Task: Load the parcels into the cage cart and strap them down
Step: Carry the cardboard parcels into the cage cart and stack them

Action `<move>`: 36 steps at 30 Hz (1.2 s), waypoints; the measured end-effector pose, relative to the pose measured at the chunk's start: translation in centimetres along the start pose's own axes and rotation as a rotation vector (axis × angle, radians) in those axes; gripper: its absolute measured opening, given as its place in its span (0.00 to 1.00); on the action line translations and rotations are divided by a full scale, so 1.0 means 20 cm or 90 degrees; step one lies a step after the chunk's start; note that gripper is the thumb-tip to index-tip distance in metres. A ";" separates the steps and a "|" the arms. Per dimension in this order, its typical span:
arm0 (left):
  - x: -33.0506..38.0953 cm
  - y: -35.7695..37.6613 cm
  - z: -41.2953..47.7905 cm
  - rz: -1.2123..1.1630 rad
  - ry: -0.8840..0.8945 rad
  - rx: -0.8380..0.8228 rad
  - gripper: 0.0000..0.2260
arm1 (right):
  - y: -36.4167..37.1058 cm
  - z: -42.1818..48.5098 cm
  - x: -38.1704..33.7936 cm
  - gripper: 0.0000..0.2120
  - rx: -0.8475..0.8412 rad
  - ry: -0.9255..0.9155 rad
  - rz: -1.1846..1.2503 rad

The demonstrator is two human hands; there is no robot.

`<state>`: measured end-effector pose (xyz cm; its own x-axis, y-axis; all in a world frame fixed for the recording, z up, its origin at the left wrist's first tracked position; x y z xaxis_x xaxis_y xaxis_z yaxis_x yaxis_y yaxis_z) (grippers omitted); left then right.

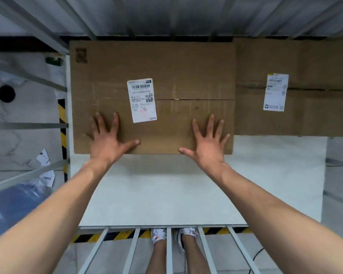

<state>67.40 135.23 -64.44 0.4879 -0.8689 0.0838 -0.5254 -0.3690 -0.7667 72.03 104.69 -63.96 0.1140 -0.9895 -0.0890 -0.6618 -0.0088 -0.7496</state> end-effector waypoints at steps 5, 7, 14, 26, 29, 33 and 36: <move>0.10 -0.13 0.23 0.043 -0.010 -0.052 0.55 | -0.15 0.19 -0.01 0.50 0.014 -0.002 -0.007; 0.08 -0.15 0.21 0.062 -0.015 -0.083 0.55 | -0.13 0.18 -0.02 0.50 0.016 -0.005 0.000; 0.16 -0.30 0.06 0.049 -0.004 -0.084 0.48 | -0.26 0.05 0.03 0.51 -0.019 0.010 0.003; 0.87 -0.75 -1.13 0.077 0.216 -0.098 0.43 | -0.86 -0.98 0.23 0.45 0.087 0.090 0.027; 1.07 -0.93 -1.47 0.066 0.262 -0.085 0.42 | -1.08 -1.33 0.33 0.44 0.128 0.141 0.069; 1.34 -1.11 -1.94 0.052 0.361 -0.058 0.40 | -1.23 -1.87 0.48 0.42 0.164 0.224 0.139; 1.53 -1.14 -2.30 0.050 0.434 -0.061 0.39 | -1.23 -2.31 0.66 0.40 0.207 0.327 0.231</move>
<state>62.26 101.83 -15.01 -0.0851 -0.8961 0.4357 -0.6164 -0.2962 -0.7296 55.64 85.11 -16.47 -0.4894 -0.8652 -0.1094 -0.3275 0.2986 -0.8964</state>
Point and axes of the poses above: each hand's wrist, its own z-axis towards the middle knuckle, its own y-axis out of the palm, x = y × z, the point moved 6 cm from there along z, towards the middle knuckle, and after that the axes turned 1 degree about -y, right-handed, at the moved point
